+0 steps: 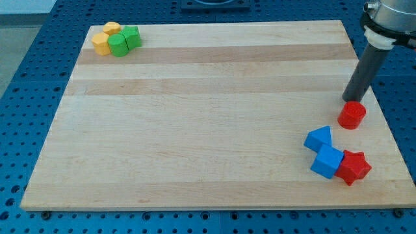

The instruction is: Push the red circle at the top of the red star

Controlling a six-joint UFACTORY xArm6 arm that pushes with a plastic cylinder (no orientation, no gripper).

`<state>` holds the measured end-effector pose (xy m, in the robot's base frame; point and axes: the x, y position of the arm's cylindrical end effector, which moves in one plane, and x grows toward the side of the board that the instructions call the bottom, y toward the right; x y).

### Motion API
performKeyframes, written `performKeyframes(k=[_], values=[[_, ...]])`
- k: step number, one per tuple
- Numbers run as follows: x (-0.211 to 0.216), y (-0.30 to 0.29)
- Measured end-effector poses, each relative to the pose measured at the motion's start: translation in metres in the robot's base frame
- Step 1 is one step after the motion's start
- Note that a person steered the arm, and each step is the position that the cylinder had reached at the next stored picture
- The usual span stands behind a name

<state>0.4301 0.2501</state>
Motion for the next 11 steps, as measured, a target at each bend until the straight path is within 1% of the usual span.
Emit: performKeyframes(k=[2,5,6,8,11], values=[[0.019,-0.002],[0.021,-0.018],[0.028,-0.018],[0.054,-0.018],[0.074,-0.018]])
